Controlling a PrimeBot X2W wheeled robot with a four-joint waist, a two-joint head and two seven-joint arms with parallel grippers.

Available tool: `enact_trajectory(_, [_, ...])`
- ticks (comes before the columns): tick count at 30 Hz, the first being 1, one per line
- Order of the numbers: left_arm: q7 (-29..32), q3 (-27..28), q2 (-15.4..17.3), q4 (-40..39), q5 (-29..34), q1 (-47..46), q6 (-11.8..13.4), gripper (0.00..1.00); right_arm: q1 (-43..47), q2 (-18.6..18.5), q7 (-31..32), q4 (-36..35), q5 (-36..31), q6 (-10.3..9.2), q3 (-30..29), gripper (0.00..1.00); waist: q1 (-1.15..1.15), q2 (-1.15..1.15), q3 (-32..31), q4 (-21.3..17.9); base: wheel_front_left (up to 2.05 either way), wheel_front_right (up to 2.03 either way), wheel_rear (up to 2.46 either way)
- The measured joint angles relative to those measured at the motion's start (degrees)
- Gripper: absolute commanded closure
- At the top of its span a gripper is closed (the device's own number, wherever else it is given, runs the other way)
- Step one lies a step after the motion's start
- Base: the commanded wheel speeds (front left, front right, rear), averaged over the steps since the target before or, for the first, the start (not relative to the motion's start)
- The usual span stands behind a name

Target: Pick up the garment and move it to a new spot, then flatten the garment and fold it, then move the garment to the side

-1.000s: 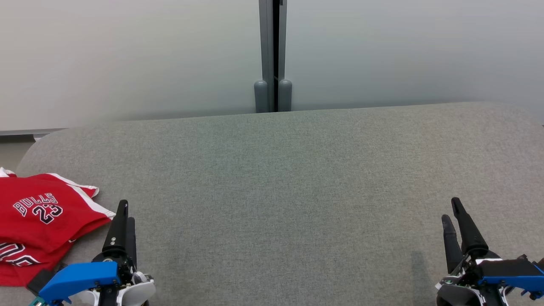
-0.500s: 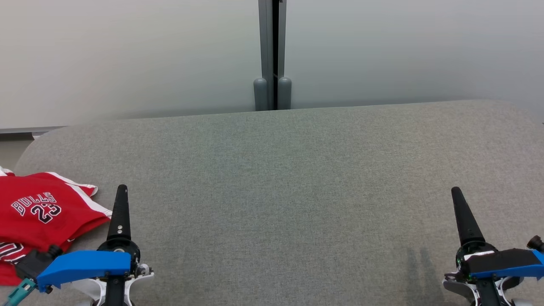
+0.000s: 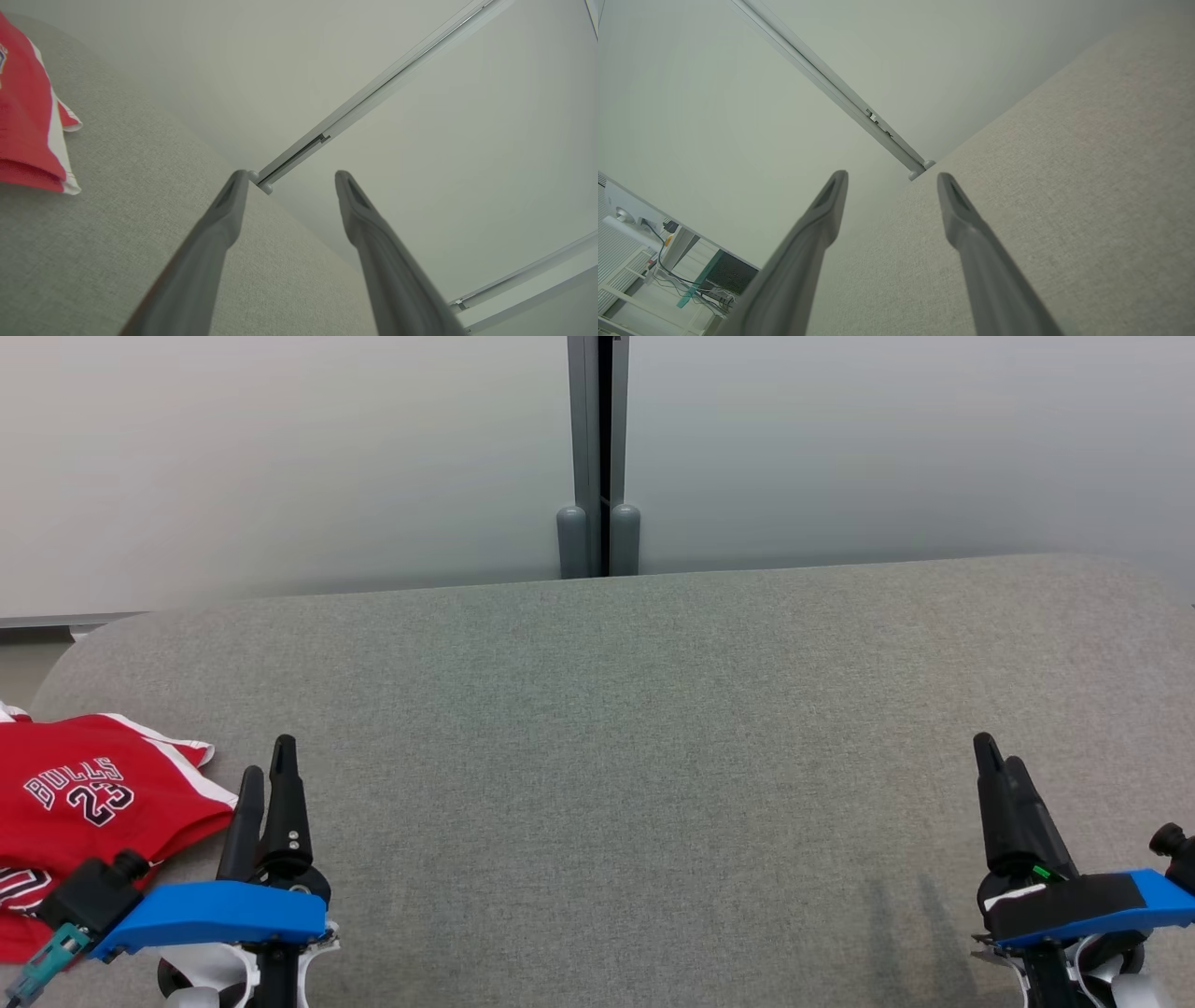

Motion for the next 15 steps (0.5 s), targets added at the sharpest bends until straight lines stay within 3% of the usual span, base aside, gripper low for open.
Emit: enact_trajectory(15, [-2.7, -1.69, 1.15, 0.75, 15.04, 0.37, 0.49, 0.0, 0.11, -0.35, -1.46, -1.55, -13.67, 0.0, 1.1, 0.0, 0.0, 0.0, -0.09, 0.07, 0.0, 0.0, 0.0])
